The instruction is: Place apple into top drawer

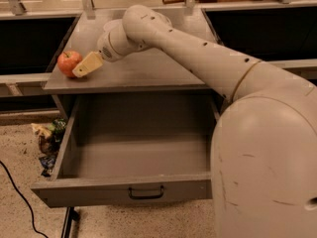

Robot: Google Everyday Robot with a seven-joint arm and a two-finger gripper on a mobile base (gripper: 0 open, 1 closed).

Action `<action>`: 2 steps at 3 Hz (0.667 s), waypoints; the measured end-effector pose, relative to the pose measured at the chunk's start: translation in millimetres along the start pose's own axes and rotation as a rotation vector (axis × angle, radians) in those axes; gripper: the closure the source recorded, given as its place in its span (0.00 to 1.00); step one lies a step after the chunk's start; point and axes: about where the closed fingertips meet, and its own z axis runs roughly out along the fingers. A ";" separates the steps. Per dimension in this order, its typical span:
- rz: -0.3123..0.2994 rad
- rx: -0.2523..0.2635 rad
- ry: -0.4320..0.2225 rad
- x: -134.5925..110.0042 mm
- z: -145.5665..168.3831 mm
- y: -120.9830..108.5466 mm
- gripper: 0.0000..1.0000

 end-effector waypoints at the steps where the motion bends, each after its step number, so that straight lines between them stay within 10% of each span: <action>1: 0.000 0.000 0.000 0.0 0.3 0.2 0.00; 2: -0.015 -0.028 -0.041 -12.2 9.5 12.0 0.00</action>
Offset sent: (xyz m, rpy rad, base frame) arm -0.0120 0.0384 0.0146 0.0871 -0.0398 0.0777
